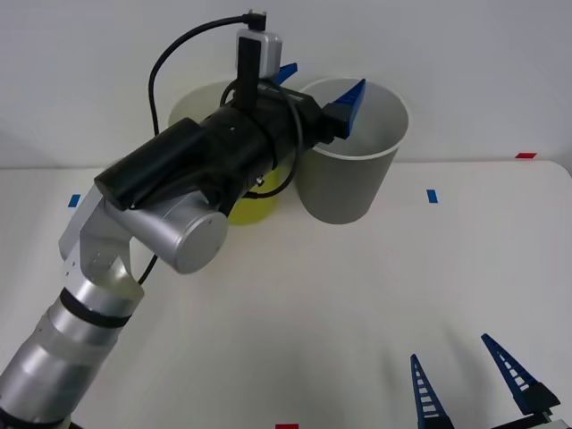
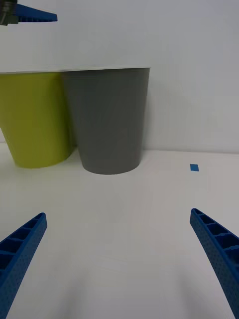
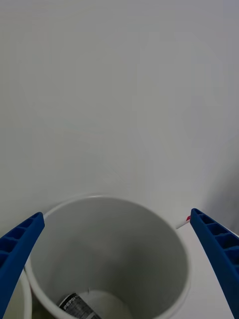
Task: Put cans in the gray bin and PET bottles in the light green bin.
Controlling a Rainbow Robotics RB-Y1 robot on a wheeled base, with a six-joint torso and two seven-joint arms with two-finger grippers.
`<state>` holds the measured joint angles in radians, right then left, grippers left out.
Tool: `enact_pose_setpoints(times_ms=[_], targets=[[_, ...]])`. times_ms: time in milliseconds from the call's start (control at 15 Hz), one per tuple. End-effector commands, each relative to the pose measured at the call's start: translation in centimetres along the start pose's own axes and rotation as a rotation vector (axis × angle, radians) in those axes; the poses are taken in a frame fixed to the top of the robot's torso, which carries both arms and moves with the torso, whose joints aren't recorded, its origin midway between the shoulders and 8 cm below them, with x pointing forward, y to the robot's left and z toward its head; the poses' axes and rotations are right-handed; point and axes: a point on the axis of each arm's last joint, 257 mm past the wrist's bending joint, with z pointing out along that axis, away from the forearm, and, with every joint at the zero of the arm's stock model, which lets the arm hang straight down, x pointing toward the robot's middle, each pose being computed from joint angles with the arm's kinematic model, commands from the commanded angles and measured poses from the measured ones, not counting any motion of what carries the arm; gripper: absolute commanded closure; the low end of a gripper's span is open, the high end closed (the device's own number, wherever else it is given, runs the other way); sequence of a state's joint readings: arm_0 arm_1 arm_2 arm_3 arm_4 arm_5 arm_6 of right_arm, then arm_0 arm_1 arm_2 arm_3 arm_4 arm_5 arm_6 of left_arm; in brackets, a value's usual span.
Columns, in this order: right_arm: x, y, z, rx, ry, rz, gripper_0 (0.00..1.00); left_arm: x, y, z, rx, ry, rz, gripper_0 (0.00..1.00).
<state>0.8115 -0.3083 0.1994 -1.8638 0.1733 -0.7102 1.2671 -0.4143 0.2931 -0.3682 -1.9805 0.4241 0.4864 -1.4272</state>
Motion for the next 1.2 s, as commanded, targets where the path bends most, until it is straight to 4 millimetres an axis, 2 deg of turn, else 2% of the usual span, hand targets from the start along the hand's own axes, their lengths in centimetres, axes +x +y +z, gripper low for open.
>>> enact_pose_setpoints(times_ms=[67, 133, 267, 533, 867, 1200], targets=[[0.0, 0.0, 0.0, 0.0, 0.0, 0.0, 0.0, 2.8, 0.4, -6.6, -0.034, 0.038, 0.019, 0.0], [0.0, 0.0, 0.0, 0.0, 0.0, 0.0, 0.0, 4.0, 0.2, -9.0, -0.045, 0.061, 0.008, 0.0], [0.0, 0.0, 0.0, 0.0, 0.0, 0.0, 0.0, 5.5, -0.2, -12.4, -0.062, 0.098, 0.004, 0.0], [0.0, 0.0, 0.0, 0.0, 0.0, 0.0, 0.0, 8.7, 0.7, -17.5, -0.104, 0.168, 0.016, 0.0], [0.0, 0.0, 0.0, 0.0, 0.0, 0.0, 0.0, 11.2, 1.0, -21.7, -0.192, 0.153, -0.068, 0.0], [0.0, 0.0, 0.0, 0.0, 0.0, 0.0, 0.0, 14.8, 2.1, -24.2, -0.235, 0.126, 0.042, 0.0]])
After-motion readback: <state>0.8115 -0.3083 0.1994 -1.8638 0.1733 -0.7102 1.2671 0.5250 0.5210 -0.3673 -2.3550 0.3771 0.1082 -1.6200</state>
